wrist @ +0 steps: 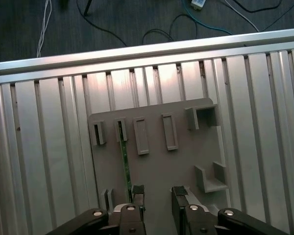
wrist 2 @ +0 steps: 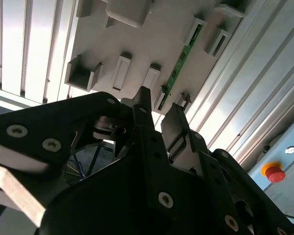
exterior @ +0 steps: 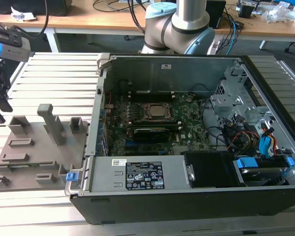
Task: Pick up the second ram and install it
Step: 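Pick up the second ram and move it above second insertion slot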
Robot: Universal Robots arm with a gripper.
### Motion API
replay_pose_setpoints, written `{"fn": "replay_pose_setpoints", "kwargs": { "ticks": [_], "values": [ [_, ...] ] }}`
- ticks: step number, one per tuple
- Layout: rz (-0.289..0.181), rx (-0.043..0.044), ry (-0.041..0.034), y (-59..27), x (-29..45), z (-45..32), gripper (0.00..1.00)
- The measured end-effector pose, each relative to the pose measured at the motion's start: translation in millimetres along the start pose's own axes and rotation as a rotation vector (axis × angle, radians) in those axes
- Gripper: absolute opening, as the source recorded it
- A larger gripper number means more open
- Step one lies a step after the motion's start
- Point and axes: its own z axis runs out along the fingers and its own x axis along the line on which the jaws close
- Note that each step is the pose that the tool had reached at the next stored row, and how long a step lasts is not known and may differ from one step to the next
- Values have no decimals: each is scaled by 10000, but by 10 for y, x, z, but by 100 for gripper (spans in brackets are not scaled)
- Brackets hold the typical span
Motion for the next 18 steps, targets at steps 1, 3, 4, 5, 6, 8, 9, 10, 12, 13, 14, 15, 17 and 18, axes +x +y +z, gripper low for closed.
{"fn": "replay_pose_setpoints", "kwargs": {
  "ticks": [1,3,4,5,6,8,9,10,12,13,14,15,17,18],
  "values": [
    [0,0,1,0,0,5,36],
    [0,0,0,-1,1,25,36],
    [0,0,1,-1,1,34,36],
    [-1,1,0,-2,1,44,36],
    [0,0,0,-2,1,57,36],
    [0,0,0,-2,2,70,36],
    [0,0,0,-3,2,84,36],
    [0,0,0,-3,2,95,36],
    [0,-1,1,-4,2,111,36],
    [0,0,0,-4,3,117,36],
    [0,0,0,-5,3,127,36],
    [0,0,0,-5,3,136,36],
    [0,0,0,-5,3,147,36],
    [0,0,0,-5,4,158,36]
  ]
}}
